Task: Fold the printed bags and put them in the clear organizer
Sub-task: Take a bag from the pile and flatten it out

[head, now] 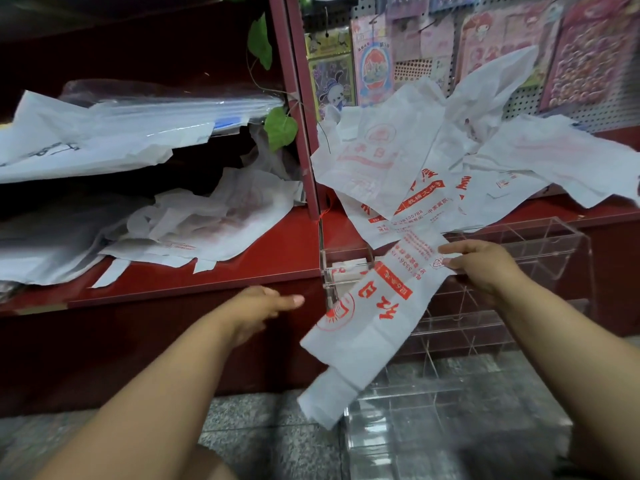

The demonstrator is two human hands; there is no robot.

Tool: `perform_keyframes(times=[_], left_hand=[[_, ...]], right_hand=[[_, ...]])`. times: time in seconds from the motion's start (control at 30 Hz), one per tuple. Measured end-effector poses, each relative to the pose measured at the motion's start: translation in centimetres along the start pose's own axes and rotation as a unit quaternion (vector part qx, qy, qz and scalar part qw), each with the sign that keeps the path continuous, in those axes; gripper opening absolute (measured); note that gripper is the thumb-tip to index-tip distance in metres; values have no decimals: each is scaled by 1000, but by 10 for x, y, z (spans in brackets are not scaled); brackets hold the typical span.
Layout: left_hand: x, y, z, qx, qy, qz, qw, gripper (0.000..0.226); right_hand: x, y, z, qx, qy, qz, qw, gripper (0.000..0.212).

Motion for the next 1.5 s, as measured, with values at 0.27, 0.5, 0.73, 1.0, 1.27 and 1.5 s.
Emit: perform_keyframes(times=[0.27, 0.5, 0.73, 1.0, 1.27, 1.5], left_hand=[[1, -29, -26, 135, -66, -128, 980, 38], [-24, -66, -69, -83, 61, -207, 973, 70], [-39, -84, -52, -17, -2, -216, 976, 13], [-42, -101, -35, 18, 38, -278, 960, 16], [-1, -35, -8, -231, 224, -112, 940, 94], [10, -39, -27, -204, 50, -105, 972, 26]], right_hand=[[-13, 12, -21, -105, 123, 62, 985, 22], [-40, 36, -53, 0, 231, 115, 966, 23], [-39, 45, -41, -88, 292, 164, 938, 23], [-52, 55, -39, -164, 345, 172, 908, 28], [-17, 41, -16, 193, 167, 75, 964, 29], [5, 21, -5, 158, 131, 39, 978, 29]])
Point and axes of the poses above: each hand's wrist, its own x-axis towards the middle knuckle, its own z-axis out of the back of the hand, y = z × x, the point moved 4 cm from there along x, towards the middle knuckle, and after that the axes turned 15 degrees about x, right-handed, at the moved point
